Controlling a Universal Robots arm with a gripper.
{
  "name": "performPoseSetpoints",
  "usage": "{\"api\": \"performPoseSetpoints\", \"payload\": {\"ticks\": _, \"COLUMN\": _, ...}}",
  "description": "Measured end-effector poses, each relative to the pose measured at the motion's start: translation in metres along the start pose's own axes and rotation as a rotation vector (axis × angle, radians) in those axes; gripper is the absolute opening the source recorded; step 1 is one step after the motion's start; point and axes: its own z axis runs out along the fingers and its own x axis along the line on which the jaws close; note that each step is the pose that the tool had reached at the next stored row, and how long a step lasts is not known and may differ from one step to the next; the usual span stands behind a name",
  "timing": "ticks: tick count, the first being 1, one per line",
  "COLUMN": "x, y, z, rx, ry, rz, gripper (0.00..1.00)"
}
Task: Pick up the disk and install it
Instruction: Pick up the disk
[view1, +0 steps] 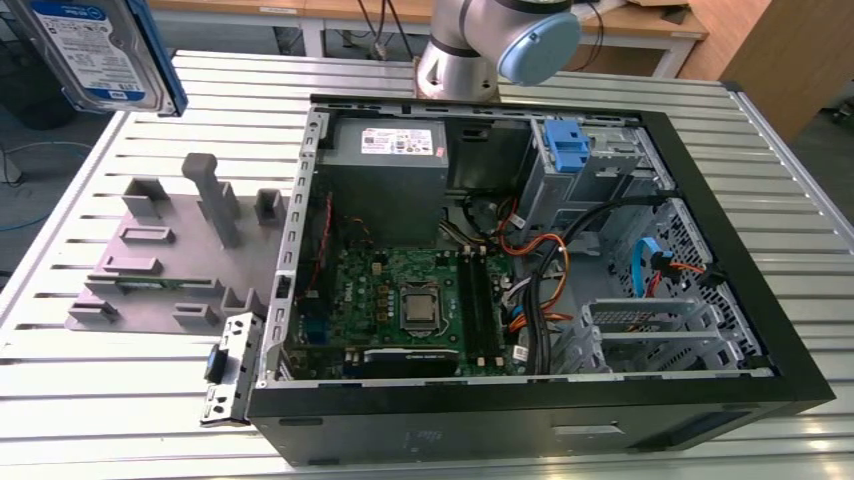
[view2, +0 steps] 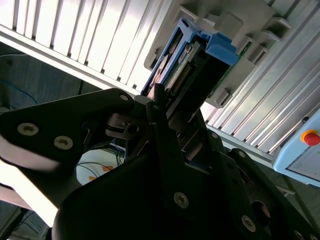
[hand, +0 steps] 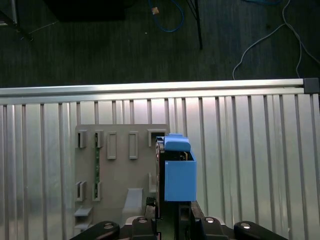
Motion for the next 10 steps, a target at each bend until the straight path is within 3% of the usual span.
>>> {"api": "performPoseSetpoints", "payload": {"ticks": 10, "x": -0.0001, "y": 0.0, "z": -0.0008, "rx": 0.0, "ry": 0.0, "rz": 0.0, "gripper": 0.35}}
